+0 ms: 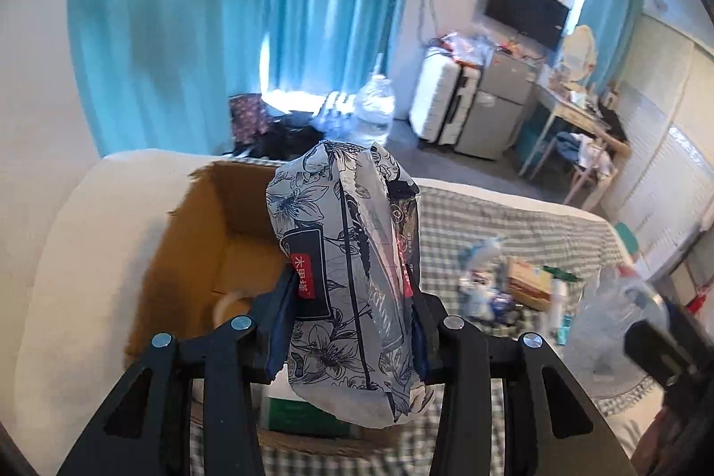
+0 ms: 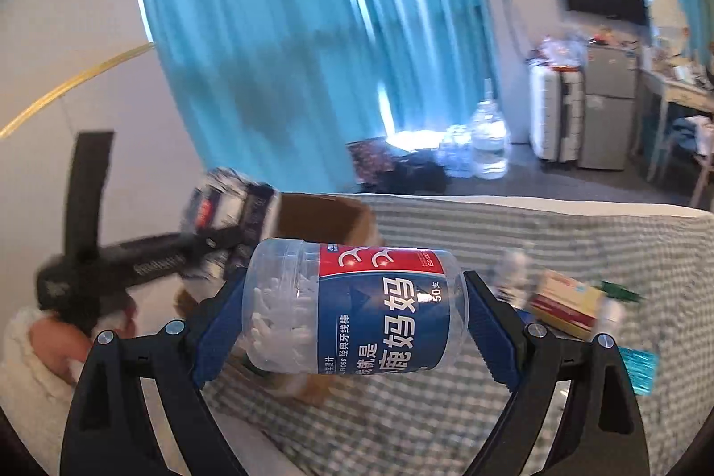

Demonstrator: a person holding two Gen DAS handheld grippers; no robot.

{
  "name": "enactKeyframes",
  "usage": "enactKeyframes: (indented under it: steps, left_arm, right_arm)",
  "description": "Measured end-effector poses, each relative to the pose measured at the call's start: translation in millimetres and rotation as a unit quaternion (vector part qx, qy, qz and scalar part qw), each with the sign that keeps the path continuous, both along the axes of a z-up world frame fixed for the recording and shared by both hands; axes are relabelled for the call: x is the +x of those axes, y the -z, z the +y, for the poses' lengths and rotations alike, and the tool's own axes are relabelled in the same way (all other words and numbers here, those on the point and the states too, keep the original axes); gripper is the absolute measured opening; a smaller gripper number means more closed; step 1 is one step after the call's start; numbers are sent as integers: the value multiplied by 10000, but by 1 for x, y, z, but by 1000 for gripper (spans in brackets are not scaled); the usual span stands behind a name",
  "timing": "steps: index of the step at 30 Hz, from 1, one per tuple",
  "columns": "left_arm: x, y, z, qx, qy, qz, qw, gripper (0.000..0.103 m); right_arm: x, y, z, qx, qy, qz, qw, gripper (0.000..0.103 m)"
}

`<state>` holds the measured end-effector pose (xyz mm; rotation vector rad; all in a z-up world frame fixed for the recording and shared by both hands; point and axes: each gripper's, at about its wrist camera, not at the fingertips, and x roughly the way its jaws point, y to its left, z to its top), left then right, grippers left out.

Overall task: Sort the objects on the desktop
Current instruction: 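Carry the floss jar and tissue pack over the cardboard box, then open both tools to drop the jar and tissue pack into the box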

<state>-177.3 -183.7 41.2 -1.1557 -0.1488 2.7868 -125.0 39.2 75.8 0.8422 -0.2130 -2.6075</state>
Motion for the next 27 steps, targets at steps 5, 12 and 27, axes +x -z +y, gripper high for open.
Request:
enactKeyframes:
  steps: [5,12,27]
  left_arm:
    - [-24,29,-31,-1,-230,-286,9993,43]
    - [-63,79,-50,-53,-354,-695,9969,43]
    - [-66,111,-48,-368,-729,-1224,9891,89]
  right_arm:
    - [-41,9,-45,-164,-343,-137,9992,91]
    - [-103,38,-92,-228,-553,-516,9969,91]
    - [-132,50,-77,-715,-337,-490,9957,97]
